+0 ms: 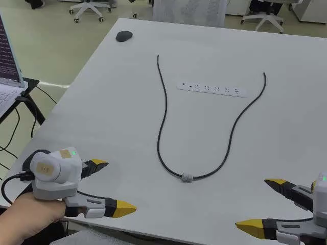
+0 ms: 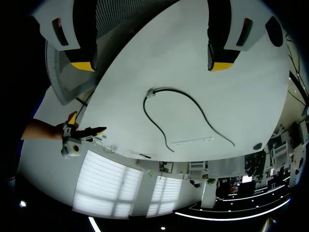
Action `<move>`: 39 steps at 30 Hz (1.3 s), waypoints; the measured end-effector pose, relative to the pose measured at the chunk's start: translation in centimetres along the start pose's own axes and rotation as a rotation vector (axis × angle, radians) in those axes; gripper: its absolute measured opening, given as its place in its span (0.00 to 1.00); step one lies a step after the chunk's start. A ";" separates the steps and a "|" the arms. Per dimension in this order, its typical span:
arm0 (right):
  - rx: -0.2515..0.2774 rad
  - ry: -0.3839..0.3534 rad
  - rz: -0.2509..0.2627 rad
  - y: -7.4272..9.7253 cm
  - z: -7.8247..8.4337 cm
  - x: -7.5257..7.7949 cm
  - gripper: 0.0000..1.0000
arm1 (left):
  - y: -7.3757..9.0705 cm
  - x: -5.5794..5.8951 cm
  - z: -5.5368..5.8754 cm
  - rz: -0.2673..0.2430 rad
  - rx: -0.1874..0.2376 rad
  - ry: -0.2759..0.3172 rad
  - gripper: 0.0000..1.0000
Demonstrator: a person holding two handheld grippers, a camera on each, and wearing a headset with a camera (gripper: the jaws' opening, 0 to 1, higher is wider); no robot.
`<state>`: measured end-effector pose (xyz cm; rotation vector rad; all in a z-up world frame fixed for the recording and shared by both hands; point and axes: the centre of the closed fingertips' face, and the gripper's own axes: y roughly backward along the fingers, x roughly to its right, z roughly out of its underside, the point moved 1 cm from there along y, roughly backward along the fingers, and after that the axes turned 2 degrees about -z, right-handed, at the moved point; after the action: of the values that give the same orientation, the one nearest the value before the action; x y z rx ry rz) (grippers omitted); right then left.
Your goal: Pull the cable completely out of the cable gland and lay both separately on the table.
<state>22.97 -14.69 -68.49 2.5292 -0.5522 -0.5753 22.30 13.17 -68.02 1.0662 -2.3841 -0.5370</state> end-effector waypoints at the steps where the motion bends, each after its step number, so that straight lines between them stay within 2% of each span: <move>1: 0.001 -0.001 0.000 0.0 0.0 0.1 0.96 | -0.1 0.0 0.0 0.001 0.000 -0.001 0.99; 4: 0.001 -0.002 0.008 0.1 0.0 0.6 0.96 | -0.3 -0.2 0.0 -0.001 -0.009 -0.007 0.99; 11: 0.009 -0.002 0.015 -0.3 -0.4 1.2 0.96 | -0.7 -0.9 -0.4 -0.013 0.006 -0.001 0.99; 18: -0.009 0.007 0.004 -1.2 -0.5 1.6 0.94 | -1.1 -1.0 -0.2 0.000 -0.005 -0.011 0.99; 25: -0.024 0.018 -0.005 -2.4 -0.8 2.2 0.91 | -1.4 -1.3 0.2 0.011 -0.034 -0.016 0.98; 32: -0.019 0.029 -0.015 -3.5 -1.7 2.4 0.90 | -1.7 -1.2 0.3 0.021 -0.024 -0.027 0.98; 34: -0.021 0.048 -0.019 -4.2 -2.2 2.5 0.90 | -1.9 -1.1 0.5 0.026 -0.035 -0.036 0.98; 39: -0.029 0.068 -0.031 -5.7 -3.4 2.7 0.90 | -1.8 -1.3 0.6 0.020 -0.022 -0.023 0.98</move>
<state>28.44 -10.19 -69.64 2.5240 -0.4772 -0.5023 23.78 13.12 -69.76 1.0315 -2.4006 -0.5706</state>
